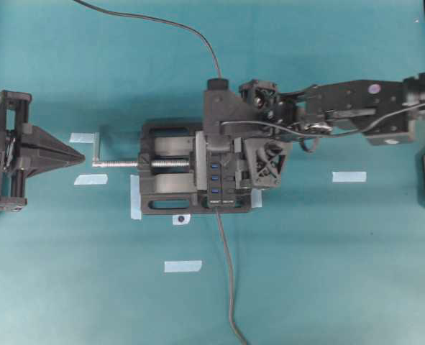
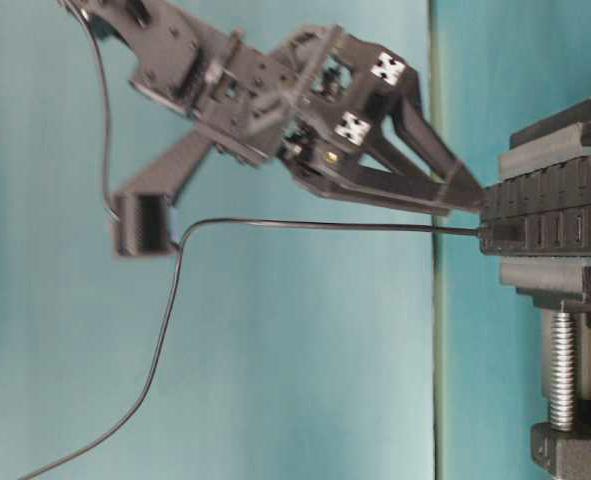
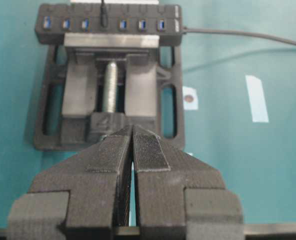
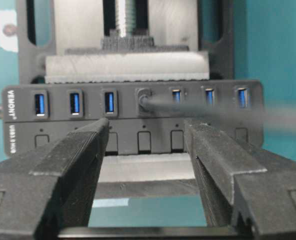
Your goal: Insert the USB into the center port of the fixed hub
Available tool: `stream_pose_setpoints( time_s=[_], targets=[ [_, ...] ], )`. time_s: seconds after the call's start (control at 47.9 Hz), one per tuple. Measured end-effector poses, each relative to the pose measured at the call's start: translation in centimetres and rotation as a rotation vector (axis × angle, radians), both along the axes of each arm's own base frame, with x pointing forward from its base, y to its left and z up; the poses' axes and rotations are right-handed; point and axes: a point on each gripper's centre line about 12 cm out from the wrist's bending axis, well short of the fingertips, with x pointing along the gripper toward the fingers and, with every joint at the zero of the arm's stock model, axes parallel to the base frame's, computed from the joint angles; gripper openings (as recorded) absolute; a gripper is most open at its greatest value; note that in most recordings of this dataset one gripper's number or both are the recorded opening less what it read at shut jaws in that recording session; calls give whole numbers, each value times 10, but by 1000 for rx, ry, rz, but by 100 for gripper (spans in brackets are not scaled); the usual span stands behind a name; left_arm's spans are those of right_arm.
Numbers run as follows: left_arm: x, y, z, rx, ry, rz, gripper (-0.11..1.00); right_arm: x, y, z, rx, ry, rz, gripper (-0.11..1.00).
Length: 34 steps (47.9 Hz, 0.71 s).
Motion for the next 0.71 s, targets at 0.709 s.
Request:
stream_pose_setpoints(
  time_s=[0.709],
  targets=[
    [0, 0, 0, -1, 0, 0, 0, -29, 3, 21, -16, -187, 0, 70]
  ],
)
